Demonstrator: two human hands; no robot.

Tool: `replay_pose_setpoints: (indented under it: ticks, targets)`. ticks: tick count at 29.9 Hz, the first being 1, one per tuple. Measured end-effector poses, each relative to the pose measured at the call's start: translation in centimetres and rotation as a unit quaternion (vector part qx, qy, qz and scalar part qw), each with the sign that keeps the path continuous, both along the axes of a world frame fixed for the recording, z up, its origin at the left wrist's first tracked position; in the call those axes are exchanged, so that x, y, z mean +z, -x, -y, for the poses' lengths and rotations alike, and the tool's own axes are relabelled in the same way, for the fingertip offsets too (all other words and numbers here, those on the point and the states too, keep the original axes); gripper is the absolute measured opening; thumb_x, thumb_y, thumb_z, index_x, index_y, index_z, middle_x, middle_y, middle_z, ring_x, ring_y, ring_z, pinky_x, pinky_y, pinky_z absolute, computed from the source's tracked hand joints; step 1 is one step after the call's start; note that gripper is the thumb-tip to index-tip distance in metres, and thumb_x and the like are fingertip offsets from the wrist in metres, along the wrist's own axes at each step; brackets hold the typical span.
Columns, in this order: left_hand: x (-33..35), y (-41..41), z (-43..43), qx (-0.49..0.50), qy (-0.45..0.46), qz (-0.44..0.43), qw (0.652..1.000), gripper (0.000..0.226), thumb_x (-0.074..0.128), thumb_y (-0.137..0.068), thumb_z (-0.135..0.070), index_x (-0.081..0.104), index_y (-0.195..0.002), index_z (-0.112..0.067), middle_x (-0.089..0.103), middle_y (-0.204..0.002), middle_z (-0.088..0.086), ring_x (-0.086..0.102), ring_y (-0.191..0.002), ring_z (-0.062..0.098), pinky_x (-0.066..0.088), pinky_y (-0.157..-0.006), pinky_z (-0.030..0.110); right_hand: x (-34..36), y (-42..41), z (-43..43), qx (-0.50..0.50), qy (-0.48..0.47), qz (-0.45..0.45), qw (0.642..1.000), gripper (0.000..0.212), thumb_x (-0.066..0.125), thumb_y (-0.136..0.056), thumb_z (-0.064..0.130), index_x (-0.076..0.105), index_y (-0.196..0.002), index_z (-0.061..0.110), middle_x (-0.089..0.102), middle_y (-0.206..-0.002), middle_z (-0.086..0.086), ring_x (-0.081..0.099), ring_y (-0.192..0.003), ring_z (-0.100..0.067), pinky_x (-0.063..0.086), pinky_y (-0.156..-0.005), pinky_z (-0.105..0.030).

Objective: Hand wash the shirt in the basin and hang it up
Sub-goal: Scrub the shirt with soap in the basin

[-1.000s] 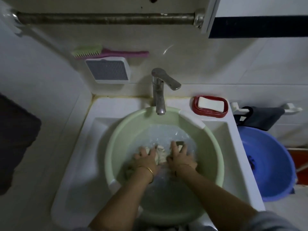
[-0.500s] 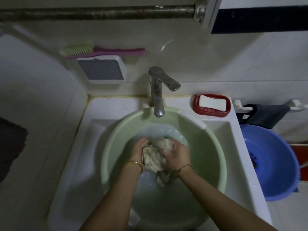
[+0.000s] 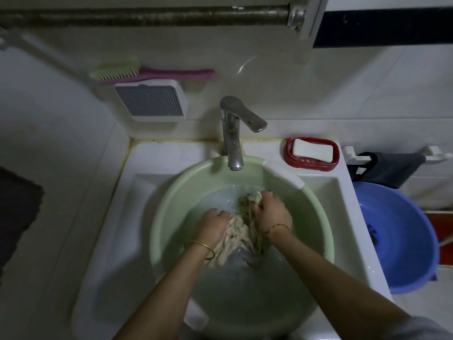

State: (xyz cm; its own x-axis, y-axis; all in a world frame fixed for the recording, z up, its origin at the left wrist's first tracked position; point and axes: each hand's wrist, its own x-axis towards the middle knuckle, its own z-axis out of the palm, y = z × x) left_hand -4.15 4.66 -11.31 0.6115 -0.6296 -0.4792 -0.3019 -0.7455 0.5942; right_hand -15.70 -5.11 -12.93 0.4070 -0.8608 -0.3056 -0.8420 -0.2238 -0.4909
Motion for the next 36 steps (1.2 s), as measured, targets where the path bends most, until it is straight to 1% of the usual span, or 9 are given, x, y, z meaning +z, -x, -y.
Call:
replay_pose_setpoints:
  ticks: [6,10,16,21,25,29,32,34,36]
  targets:
    - [-2.2,0.0,-0.7,-0.289,-0.176,0.206,0.918,0.094,0.052,-0.082,-0.040,-0.017,-0.146,-0.037,-0.011,-0.158,0.008,-0.001,-0.145,0.036,0.015,-0.115,0.053,-2.0,0.8,-1.9,0.061,-0.013,-0.195,0.979,0.081,0.037,-0.093,0.056,-0.008,-0.150,0.020,0.017,-0.148,-0.019,0.040,-0.126,-0.035,0.046,-0.091,-0.045]
    - [-2.4,0.6,0.1,-0.390,-0.134,0.231,0.881,0.095,0.060,-0.084,-0.033,-0.006,-0.151,-0.023,0.003,-0.159,0.003,0.008,-0.146,0.025,0.015,-0.117,0.045,-3.7,1.1,-3.8,0.190,-0.044,-0.223,0.955,0.071,0.042,-0.097,0.020,-0.005,-0.150,0.018,0.001,-0.155,-0.018,0.041,-0.129,-0.033,0.048,-0.095,-0.044]
    - [-2.5,-0.7,-0.4,-0.271,-0.141,0.185,0.934,0.053,0.058,-0.080,-0.025,0.032,-0.126,-0.027,0.058,-0.119,0.009,0.057,-0.106,0.032,0.049,-0.088,0.039,-3.4,1.4,0.1,0.086,-0.118,-0.147,0.978,0.031,0.046,-0.095,0.017,0.046,-0.126,0.018,0.046,-0.132,-0.015,0.051,-0.115,-0.031,0.045,-0.098,-0.042]
    - [-1.0,0.1,-0.7,-0.267,-0.197,0.281,0.901,0.085,0.055,-0.083,-0.048,0.003,-0.148,-0.028,0.015,-0.147,0.018,0.021,-0.134,0.036,0.034,-0.106,0.046,-1.9,0.6,-1.1,0.056,0.016,-0.133,0.989,0.061,0.047,-0.094,0.031,0.011,-0.143,0.029,0.020,-0.143,-0.016,0.046,-0.114,-0.037,0.050,-0.083,-0.044]
    - [-2.7,-0.1,-1.4,-0.365,-0.223,0.261,0.865,0.090,0.049,-0.085,-0.054,-0.009,-0.150,-0.027,-0.009,-0.158,0.005,0.004,-0.142,0.037,0.019,-0.110,0.059,-2.8,0.1,-3.3,0.224,0.084,-0.177,0.955,0.074,0.039,-0.096,0.040,-0.011,-0.149,0.031,-0.019,-0.156,-0.011,0.017,-0.137,-0.044,0.037,-0.103,-0.052]
    - [-3.9,0.0,-1.8,-0.370,-0.245,0.261,0.858,0.088,0.063,-0.077,-0.043,0.012,-0.147,-0.026,0.020,-0.147,0.012,0.027,-0.130,0.036,0.033,-0.105,0.047,-4.5,0.7,-2.3,0.214,-0.005,-0.225,0.950,0.064,0.039,-0.098,0.035,0.009,-0.151,0.018,0.021,-0.152,-0.017,0.037,-0.129,-0.033,0.040,-0.094,-0.037]
    - [-3.7,-0.9,-1.3,-0.279,-0.114,0.173,0.938,0.071,0.066,-0.076,-0.031,0.031,-0.138,-0.034,0.039,-0.130,0.004,0.042,-0.118,0.030,0.042,-0.095,0.035,-4.3,0.7,-2.0,0.055,-0.081,-0.131,0.987,0.041,0.035,-0.099,0.019,0.039,-0.140,0.012,0.046,-0.137,-0.014,0.049,-0.120,-0.031,0.040,-0.091,-0.033]
    - [-2.9,-1.2,-0.4,-0.117,0.006,-0.026,0.993,0.049,0.070,-0.074,-0.022,0.056,-0.121,-0.031,0.055,-0.107,-0.003,0.055,-0.097,0.019,0.045,-0.079,0.025,-3.5,0.3,-2.5,-0.002,-0.119,-0.047,0.992,0.039,0.041,-0.097,0.016,0.043,-0.136,0.014,0.047,-0.134,-0.014,0.050,-0.118,-0.031,0.042,-0.089,-0.032]
    - [-2.1,-1.4,0.5,0.124,0.093,-0.250,0.956,0.035,0.071,-0.056,-0.020,0.071,-0.091,-0.017,0.063,-0.085,0.003,0.058,-0.079,0.022,0.043,-0.068,0.026,-2.1,-0.1,-3.1,-0.009,-0.129,0.017,0.991,0.035,0.048,-0.094,0.023,0.051,-0.129,0.015,0.053,-0.128,-0.011,0.055,-0.111,-0.027,0.044,-0.088,-0.029]
